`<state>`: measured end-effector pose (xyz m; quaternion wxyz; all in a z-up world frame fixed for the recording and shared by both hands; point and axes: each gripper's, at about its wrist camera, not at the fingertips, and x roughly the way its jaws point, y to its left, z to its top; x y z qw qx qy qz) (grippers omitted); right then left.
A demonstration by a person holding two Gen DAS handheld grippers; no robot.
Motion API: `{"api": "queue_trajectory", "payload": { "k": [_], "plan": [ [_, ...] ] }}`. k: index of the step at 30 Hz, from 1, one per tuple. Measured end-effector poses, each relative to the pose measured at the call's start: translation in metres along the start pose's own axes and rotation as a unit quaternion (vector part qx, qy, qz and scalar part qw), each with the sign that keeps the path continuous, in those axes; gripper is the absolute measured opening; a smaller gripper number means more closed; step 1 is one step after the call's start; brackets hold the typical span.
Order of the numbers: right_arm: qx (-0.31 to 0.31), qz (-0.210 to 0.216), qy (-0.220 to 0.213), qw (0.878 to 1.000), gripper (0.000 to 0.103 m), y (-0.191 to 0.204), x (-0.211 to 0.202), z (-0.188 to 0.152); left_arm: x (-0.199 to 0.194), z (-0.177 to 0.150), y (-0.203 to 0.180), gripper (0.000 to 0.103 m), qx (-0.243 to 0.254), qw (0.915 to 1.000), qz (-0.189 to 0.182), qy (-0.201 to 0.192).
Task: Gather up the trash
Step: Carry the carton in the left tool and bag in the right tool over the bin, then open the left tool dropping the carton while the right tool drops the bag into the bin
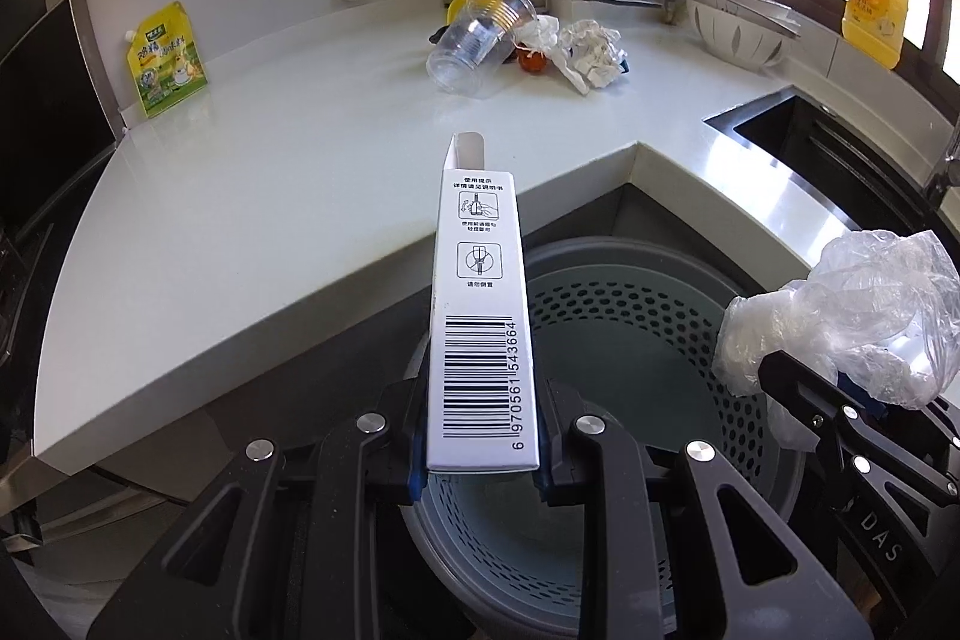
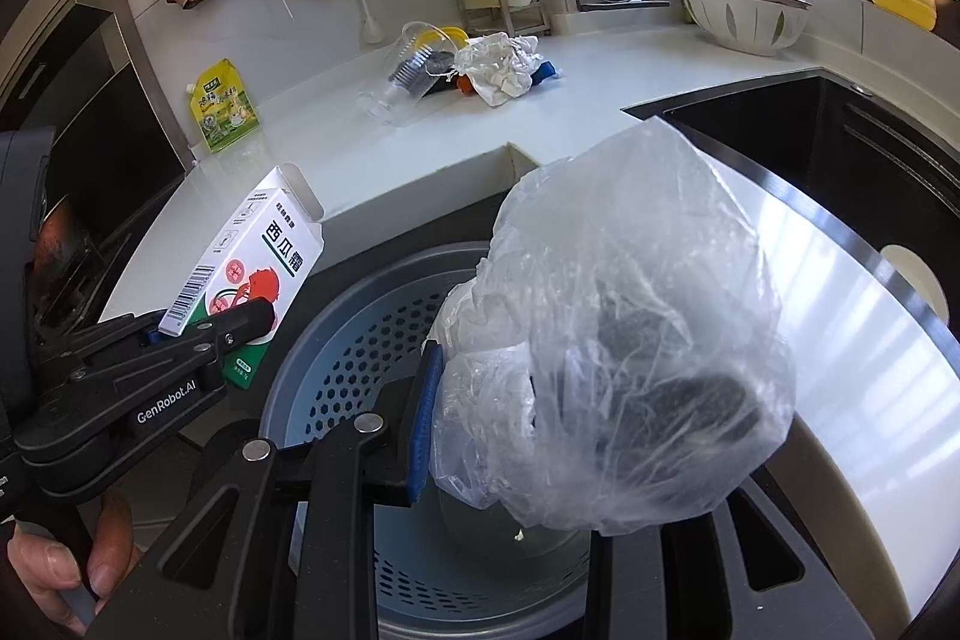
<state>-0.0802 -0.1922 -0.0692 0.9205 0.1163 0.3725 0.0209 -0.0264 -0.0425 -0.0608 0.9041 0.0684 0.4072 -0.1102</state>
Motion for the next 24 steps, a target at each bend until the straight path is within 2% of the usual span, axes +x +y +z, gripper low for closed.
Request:
{"api": "queue_trajectory", "payload": {
  "k": [17, 21, 24],
  "plan": [
    [-0.010, 0.005, 0.027, 1.000, 0.027, 0.004, 0.014, -0.019, 0.008, -0.023, 0.000, 0.026, -0.001, 0.9997, -0.003, 0.026],
    [-0.011, 0.006, 0.028, 1.000, 0.027, 0.005, 0.015, -0.018, 0.008, -0.023, 0.003, 0.027, -0.006, 0.9996, -0.003, 0.028],
    [-0.010, 0.003, 0.025, 1.000, 0.030, 0.004, 0.014, -0.018, 0.007, -0.023, 0.004, 0.033, -0.007, 0.9996, -0.002, 0.026]
  ]
}}
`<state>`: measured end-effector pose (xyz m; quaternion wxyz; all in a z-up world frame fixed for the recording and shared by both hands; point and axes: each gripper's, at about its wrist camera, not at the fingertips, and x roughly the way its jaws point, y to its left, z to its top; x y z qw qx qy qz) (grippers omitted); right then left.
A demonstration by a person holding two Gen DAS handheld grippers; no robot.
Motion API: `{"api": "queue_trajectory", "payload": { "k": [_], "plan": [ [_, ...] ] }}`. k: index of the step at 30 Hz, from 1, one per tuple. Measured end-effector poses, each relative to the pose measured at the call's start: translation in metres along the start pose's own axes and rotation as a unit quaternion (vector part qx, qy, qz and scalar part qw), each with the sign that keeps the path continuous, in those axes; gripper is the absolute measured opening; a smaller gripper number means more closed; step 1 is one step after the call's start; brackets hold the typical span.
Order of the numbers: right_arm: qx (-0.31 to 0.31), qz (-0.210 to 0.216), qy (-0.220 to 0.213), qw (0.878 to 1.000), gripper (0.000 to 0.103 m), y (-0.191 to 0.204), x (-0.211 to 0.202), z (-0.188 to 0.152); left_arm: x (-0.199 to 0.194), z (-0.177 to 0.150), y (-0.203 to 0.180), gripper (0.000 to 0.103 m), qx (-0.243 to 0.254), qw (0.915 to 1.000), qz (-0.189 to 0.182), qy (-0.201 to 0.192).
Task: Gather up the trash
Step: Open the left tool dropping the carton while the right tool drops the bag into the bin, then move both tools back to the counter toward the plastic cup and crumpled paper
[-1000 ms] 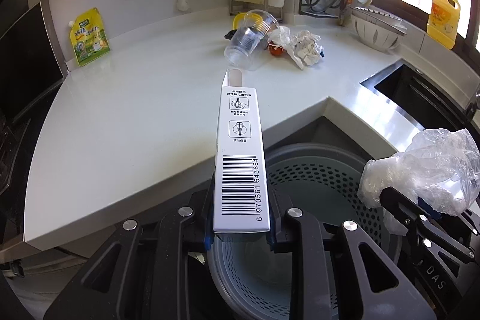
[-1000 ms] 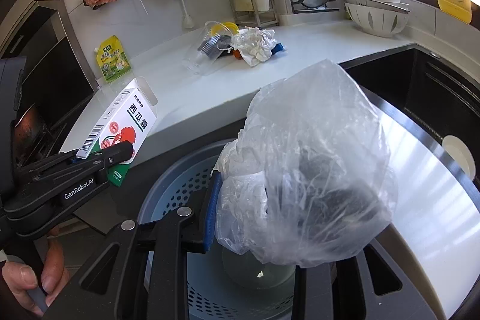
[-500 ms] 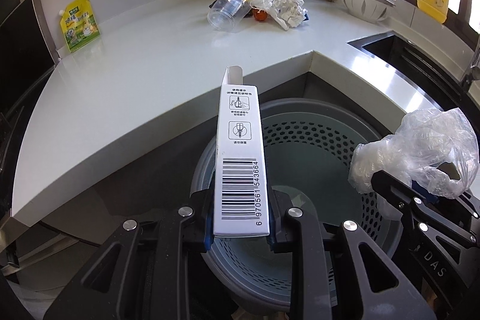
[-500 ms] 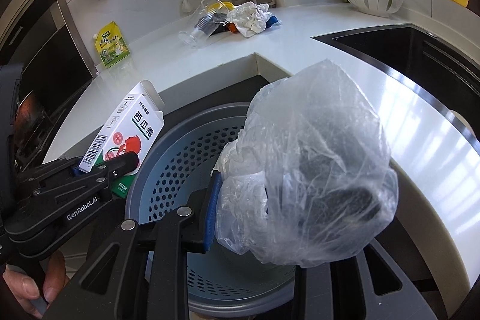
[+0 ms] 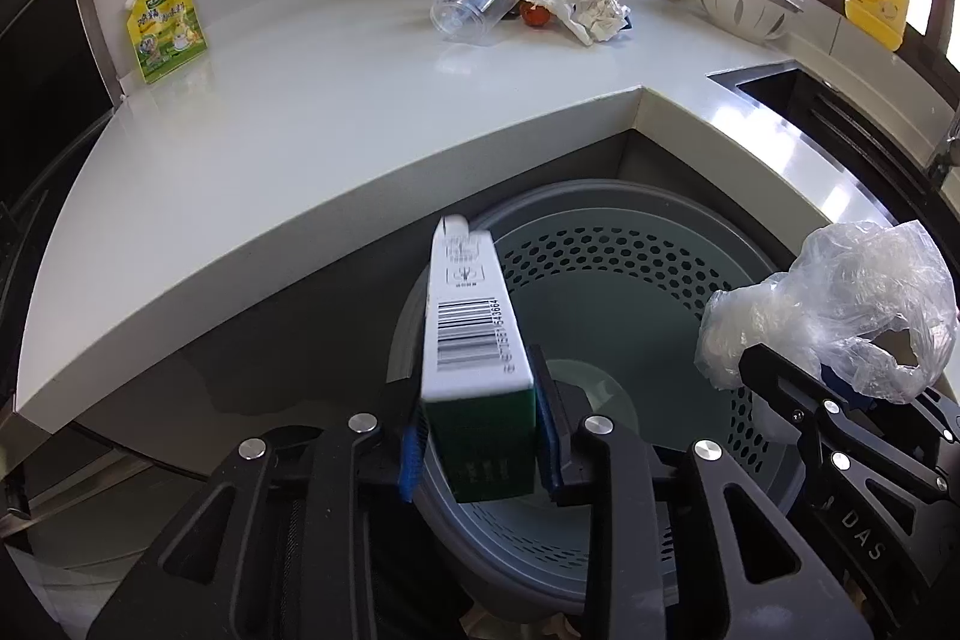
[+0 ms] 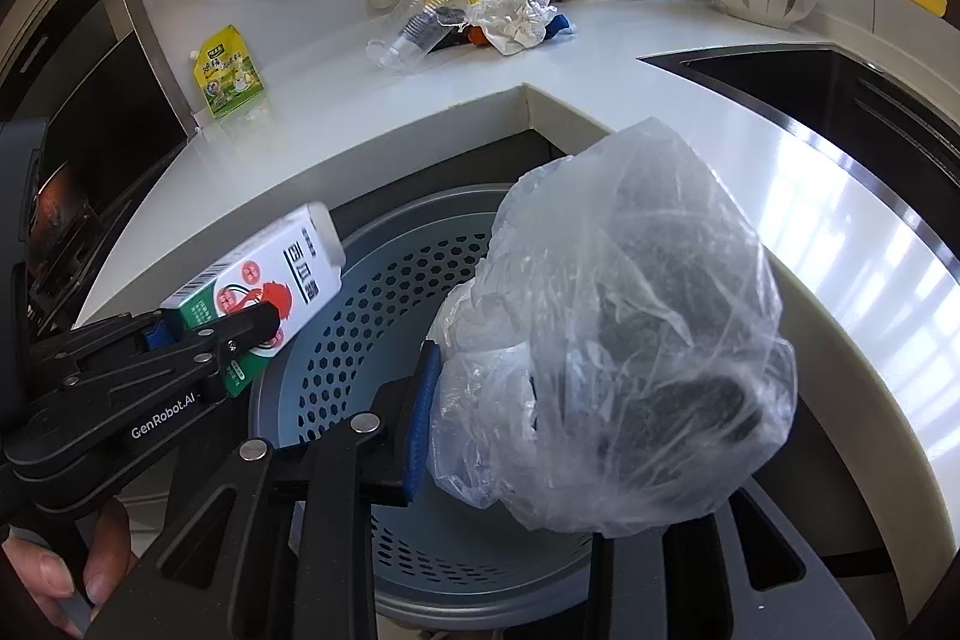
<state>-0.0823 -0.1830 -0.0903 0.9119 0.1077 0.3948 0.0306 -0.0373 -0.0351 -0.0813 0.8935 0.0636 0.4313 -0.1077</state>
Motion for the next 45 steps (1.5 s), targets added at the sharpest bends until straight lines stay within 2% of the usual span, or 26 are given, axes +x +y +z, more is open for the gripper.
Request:
{"api": "queue_trajectory", "payload": {
  "k": [1, 3, 6, 7, 26, 38, 42, 45],
  "plan": [
    [0.001, -0.001, -0.001, 1.000, 0.032, 0.000, 0.000, 0.000, -0.001, -0.001, 0.000, 0.036, 0.000, 1.0000, 0.000, -0.001],
    [0.002, -0.005, -0.004, 1.000, 0.044, -0.001, -0.002, 0.000, -0.001, -0.001, 0.001, 0.043, 0.000, 1.0000, 0.001, -0.002],
    [0.005, -0.006, -0.009, 1.000, 0.057, -0.003, -0.004, 0.000, -0.002, -0.002, 0.002, 0.053, -0.002, 1.0000, 0.002, -0.004],
    [0.006, -0.006, -0.010, 1.000, 0.058, -0.004, -0.005, 0.000, -0.003, -0.002, 0.002, 0.053, -0.003, 1.0000, 0.002, -0.004],
    [-0.006, -0.028, -0.026, 0.999, 0.059, 0.005, -0.021, 0.004, -0.010, -0.002, 0.014, 0.057, -0.017, 0.9997, 0.015, -0.011],
    [-0.007, -0.040, -0.037, 0.998, 0.061, 0.010, -0.033, 0.008, -0.023, 0.001, 0.017, 0.065, -0.018, 0.9992, 0.022, -0.028],
    [-0.011, -0.046, -0.043, 0.998, 0.063, 0.012, -0.040, 0.012, -0.032, 0.005, 0.019, 0.075, -0.025, 0.9987, 0.016, -0.041],
    [-0.011, -0.049, -0.047, 0.998, 0.065, 0.014, -0.045, 0.015, -0.040, 0.010, 0.020, 0.076, -0.026, 0.9982, 0.016, -0.051]
  ]
}}
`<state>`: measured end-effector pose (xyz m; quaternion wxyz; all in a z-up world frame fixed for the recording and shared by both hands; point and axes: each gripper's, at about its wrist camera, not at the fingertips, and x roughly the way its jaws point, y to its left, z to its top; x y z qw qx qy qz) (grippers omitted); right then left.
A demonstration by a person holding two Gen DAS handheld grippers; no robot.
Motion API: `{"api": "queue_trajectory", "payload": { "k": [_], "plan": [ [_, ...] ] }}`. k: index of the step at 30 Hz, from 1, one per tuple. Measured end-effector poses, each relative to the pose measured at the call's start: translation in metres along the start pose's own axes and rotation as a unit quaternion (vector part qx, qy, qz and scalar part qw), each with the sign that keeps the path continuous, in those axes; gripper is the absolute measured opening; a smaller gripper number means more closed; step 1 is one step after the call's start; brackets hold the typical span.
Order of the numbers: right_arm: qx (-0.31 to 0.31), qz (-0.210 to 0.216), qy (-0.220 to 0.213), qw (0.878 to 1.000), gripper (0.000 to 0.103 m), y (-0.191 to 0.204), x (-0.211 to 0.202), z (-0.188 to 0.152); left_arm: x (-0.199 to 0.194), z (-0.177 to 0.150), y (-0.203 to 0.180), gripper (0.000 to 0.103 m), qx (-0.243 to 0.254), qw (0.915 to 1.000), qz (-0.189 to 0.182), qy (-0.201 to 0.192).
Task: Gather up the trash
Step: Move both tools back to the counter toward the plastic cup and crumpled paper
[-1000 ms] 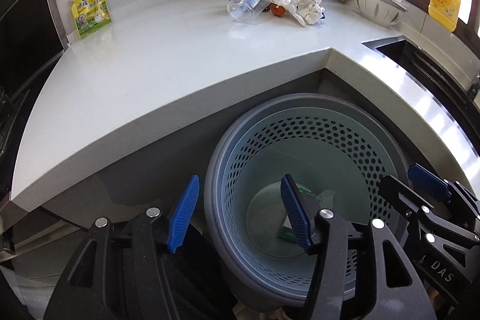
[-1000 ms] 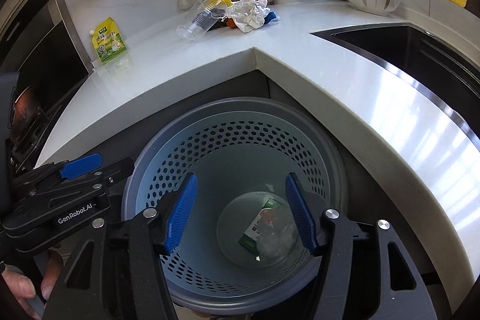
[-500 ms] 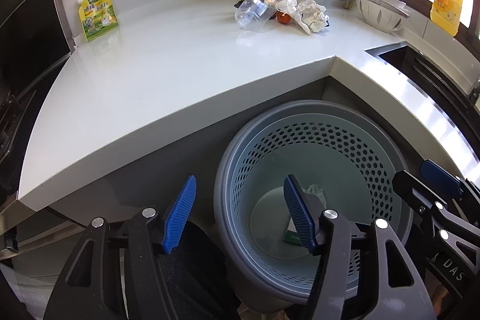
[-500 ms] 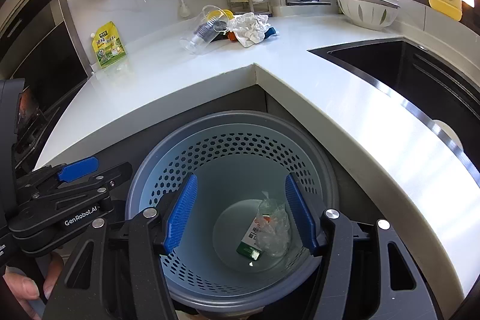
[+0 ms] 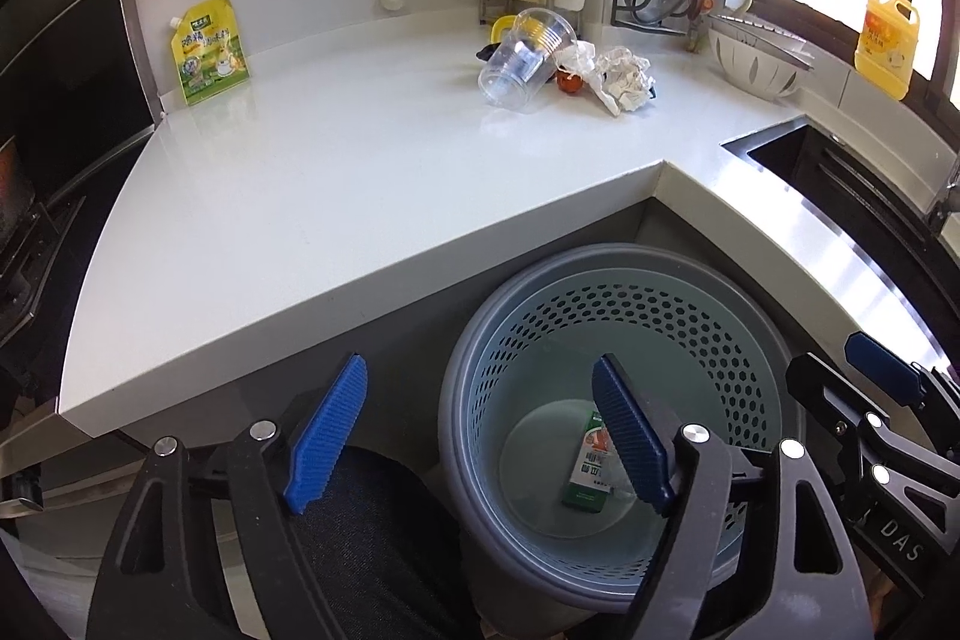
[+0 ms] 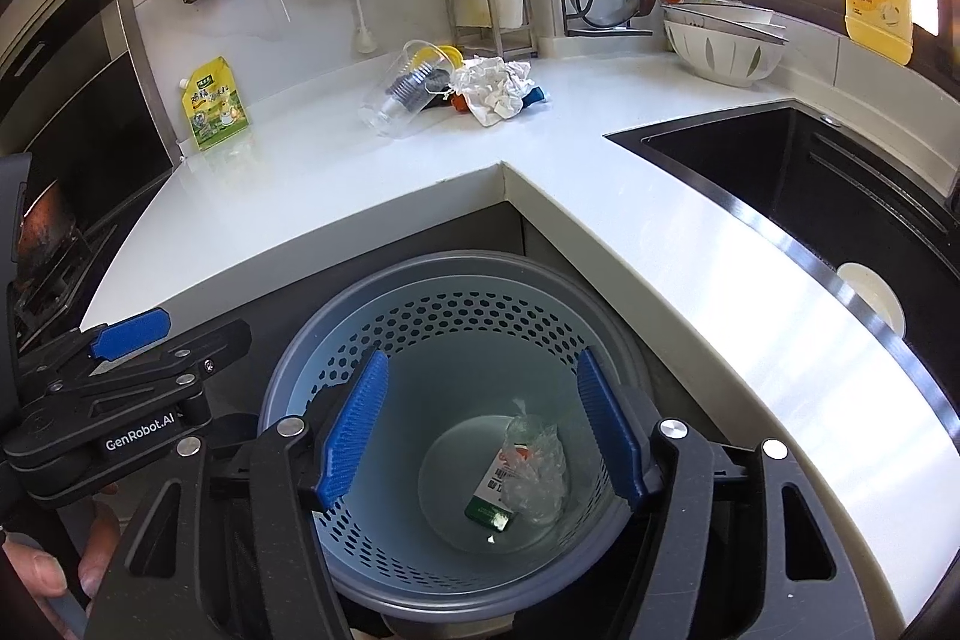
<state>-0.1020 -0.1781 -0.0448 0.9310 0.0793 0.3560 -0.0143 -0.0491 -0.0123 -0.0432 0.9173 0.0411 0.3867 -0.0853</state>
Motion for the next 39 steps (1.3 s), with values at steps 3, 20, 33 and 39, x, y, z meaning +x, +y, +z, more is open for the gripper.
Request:
{"api": "queue_trajectory", "payload": {
  "k": [3, 20, 33, 39],
  "plan": [
    [0.001, 0.000, -0.003, 1.000, 0.066, -0.001, -0.002, 0.005, -0.006, 0.008, 0.001, 0.079, 0.000, 0.9999, 0.001, -0.011],
    [0.011, 0.017, -0.043, 0.999, 0.074, -0.023, 0.022, 0.085, 0.007, 0.096, 0.019, 0.094, -0.027, 0.9967, 0.036, -0.068],
    [0.023, 0.028, -0.031, 0.999, 0.074, -0.051, 0.080, 0.146, 0.085, 0.170, -0.002, 0.096, -0.008, 0.9987, 0.020, -0.047],
    [0.033, 0.033, -0.021, 0.999, 0.074, -0.058, 0.105, 0.158, 0.135, 0.186, -0.011, 0.096, 0.004, 0.9998, 0.013, -0.015]
  ]
}}
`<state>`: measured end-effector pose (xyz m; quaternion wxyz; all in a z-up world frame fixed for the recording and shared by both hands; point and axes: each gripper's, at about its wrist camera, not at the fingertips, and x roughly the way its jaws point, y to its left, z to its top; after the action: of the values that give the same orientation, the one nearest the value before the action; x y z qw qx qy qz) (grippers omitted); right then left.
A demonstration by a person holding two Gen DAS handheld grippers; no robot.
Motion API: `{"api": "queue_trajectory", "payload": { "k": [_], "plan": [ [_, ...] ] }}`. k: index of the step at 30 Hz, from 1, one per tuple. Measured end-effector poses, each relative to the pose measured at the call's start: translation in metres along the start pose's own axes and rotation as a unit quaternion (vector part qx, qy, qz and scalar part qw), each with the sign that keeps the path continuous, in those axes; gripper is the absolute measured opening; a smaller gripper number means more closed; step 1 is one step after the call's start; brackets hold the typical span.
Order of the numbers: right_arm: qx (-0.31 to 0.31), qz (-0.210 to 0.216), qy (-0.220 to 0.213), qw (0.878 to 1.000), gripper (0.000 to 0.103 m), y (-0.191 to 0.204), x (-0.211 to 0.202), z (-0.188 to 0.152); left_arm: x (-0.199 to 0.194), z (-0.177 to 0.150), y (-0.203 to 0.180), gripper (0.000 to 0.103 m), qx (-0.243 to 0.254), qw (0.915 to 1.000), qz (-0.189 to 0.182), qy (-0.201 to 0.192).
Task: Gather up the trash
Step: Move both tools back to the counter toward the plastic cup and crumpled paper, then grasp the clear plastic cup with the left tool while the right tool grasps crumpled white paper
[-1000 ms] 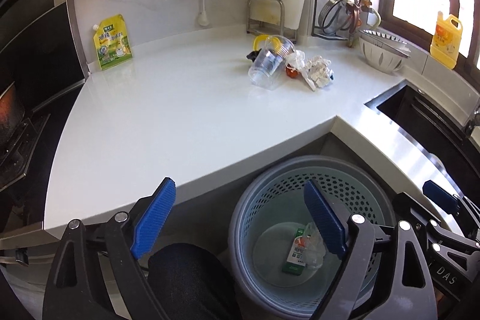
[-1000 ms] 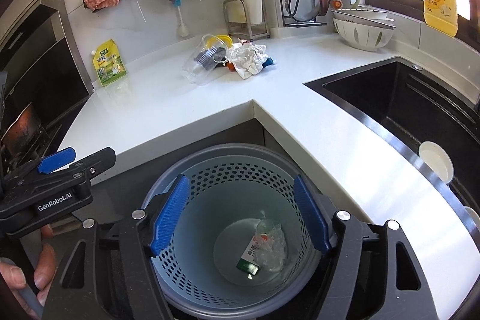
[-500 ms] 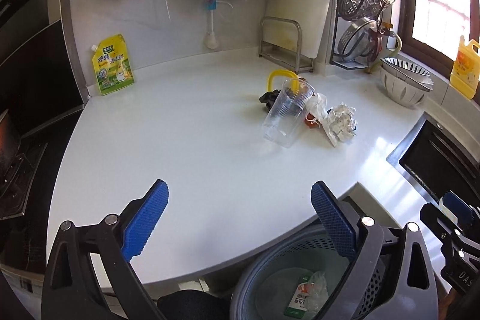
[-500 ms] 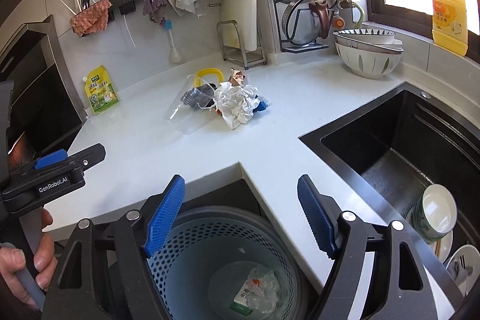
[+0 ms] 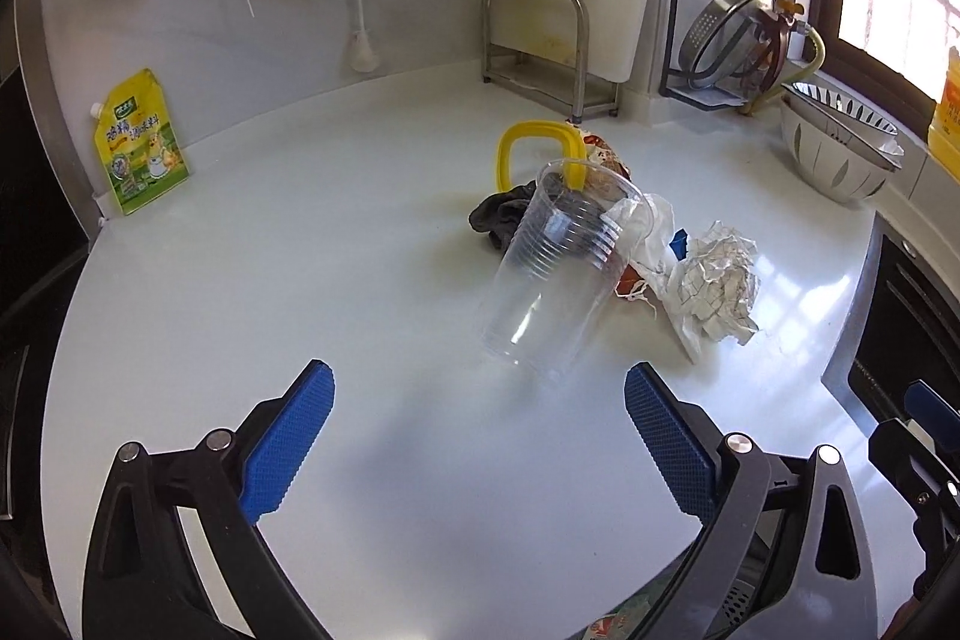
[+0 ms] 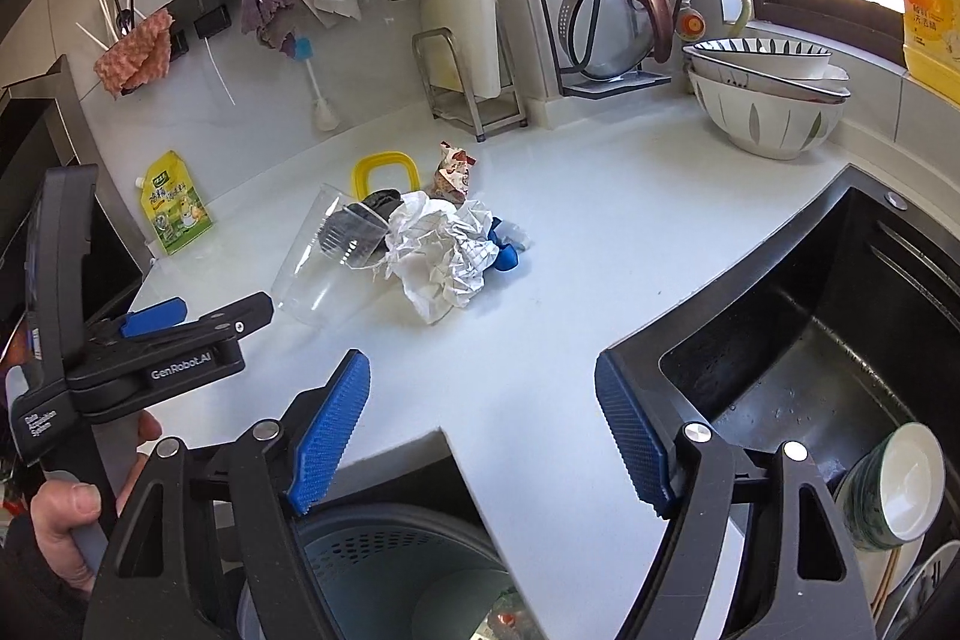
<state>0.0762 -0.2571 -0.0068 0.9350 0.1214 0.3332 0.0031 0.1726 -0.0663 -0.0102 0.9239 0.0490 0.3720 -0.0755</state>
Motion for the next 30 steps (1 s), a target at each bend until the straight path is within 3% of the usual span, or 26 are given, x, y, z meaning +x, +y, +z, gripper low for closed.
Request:
{"api": "queue_trajectory", "payload": {
  "k": [11, 16, 30],
  "plan": [
    [0.011, 0.002, 0.011, 1.000, 0.074, -0.009, 0.026, 0.007, 0.055, 0.024, -0.014, 0.094, 0.006, 0.9996, -0.024, 0.013],
    [0.009, -0.002, 0.016, 1.000, 0.074, -0.009, 0.037, 0.009, 0.056, 0.026, -0.016, 0.070, 0.015, 0.9992, -0.038, 0.006],
    [-0.026, 0.008, 0.013, 1.000, 0.074, 0.021, 0.072, 0.032, 0.033, 0.023, 0.013, 0.066, -0.021, 0.9992, -0.030, -0.018]
  ]
}}
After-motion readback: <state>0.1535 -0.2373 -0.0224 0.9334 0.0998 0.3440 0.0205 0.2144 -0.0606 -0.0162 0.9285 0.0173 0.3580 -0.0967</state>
